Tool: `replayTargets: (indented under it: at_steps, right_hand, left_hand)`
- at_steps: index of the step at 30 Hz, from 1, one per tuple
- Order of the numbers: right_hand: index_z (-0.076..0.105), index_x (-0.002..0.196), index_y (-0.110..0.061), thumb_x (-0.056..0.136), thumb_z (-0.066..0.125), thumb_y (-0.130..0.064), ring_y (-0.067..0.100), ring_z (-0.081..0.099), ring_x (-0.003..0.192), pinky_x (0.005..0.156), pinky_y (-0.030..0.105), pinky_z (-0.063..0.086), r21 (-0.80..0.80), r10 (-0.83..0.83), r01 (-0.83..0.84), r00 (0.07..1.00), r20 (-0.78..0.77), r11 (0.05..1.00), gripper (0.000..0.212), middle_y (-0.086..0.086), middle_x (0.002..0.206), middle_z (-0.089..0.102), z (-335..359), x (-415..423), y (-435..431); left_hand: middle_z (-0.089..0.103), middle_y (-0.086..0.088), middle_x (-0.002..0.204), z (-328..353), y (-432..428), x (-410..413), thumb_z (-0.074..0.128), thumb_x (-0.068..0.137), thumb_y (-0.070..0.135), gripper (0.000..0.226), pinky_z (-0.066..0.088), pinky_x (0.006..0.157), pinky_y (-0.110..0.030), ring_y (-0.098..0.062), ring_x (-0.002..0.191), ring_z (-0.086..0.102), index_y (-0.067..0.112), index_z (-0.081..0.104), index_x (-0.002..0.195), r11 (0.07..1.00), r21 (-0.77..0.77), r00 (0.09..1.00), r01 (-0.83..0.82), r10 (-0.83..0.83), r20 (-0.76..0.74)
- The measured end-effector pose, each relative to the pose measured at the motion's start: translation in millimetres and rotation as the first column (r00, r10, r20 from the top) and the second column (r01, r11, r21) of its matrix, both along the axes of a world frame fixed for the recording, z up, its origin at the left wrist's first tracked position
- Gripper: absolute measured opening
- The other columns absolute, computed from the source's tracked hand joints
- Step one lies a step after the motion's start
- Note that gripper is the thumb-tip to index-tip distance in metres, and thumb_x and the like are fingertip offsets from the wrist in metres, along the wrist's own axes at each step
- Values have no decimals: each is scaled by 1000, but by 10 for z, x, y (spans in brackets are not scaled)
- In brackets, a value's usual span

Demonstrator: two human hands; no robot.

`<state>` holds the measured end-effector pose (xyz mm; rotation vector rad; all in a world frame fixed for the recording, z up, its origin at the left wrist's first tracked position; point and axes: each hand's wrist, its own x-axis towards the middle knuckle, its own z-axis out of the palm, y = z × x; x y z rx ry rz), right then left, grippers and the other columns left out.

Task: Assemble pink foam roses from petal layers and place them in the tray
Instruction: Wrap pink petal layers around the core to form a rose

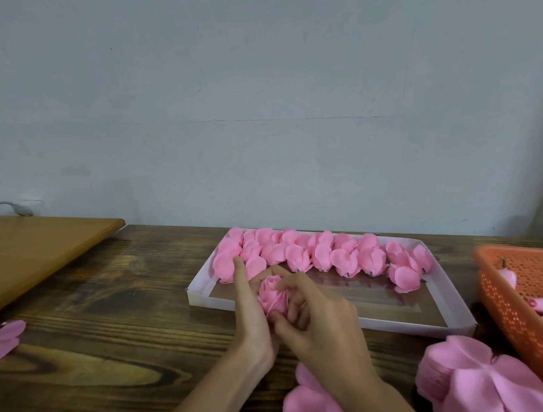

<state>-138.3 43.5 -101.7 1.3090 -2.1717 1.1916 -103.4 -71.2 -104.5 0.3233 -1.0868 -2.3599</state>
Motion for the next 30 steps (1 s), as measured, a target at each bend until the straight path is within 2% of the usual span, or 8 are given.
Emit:
replayTargets:
  at_steps: [8,12,15,17,20,25,27,30]
  right_hand:
    - [56,119,-45,77,76,-37,-11,49,67,55,7,34,-3,-35,35,999,-28,999,47,-34,74,49,28,-8,20]
    - [57,119,-46,78,77,-42,0,54,79,63,20,49,-52,-29,27,999,-38,998,46,-24,92,49,97,-64,48]
    - [60,124,-44,76,75,-43,4,51,96,74,18,48,-69,16,-20,998,-53,997,51,-17,103,45,179,-140,93]
    - [66,120,-39,73,79,-35,8,50,103,83,15,42,-72,43,-49,995,-85,996,49,-19,108,49,227,-197,129]
    - [69,120,-38,71,88,-29,10,51,113,92,15,40,-4,124,-125,987,-104,992,54,-27,117,60,280,-269,192]
    - [74,115,-34,67,91,-25,-6,48,92,76,13,37,95,149,-144,988,-42,985,52,-40,88,52,304,-349,262]
    - [76,110,-32,67,92,-26,-6,52,92,77,16,39,79,165,-165,986,10,983,47,-37,90,57,303,-376,280]
    - [75,104,-36,67,94,-26,4,62,98,80,30,52,21,220,-225,966,137,974,43,-36,104,67,327,-403,302]
  left_hand:
    - [51,-7,56,28,9,24,45,94,78,70,45,49,-28,-19,50,52,14,68,74,991,-109,996,78,-82,-31]
    - [62,-13,84,88,-47,67,73,87,58,48,53,66,-33,-22,74,63,12,71,103,940,-241,964,243,-262,-50]
    - [57,-19,106,94,-80,94,74,88,29,41,47,74,-38,-28,92,59,10,62,122,863,-378,922,334,-383,-58]
    - [59,-18,106,65,-120,102,74,78,17,57,41,69,-37,-31,92,56,11,55,131,847,-382,913,370,-407,-17]
    - [64,-17,100,32,-190,127,71,67,4,74,44,61,-34,-27,81,59,11,50,138,832,-384,902,400,-431,5]
    - [69,-5,114,18,-188,151,60,67,-13,83,49,64,-30,-19,73,61,18,46,143,763,-438,853,476,-522,17]
    - [68,-3,122,28,-173,164,57,69,-21,87,52,68,-31,-18,75,63,23,48,143,740,-463,841,488,-540,24]
    - [57,-13,135,55,-173,174,54,72,-30,91,56,72,-34,-22,81,64,17,42,150,735,-480,844,479,-536,22]
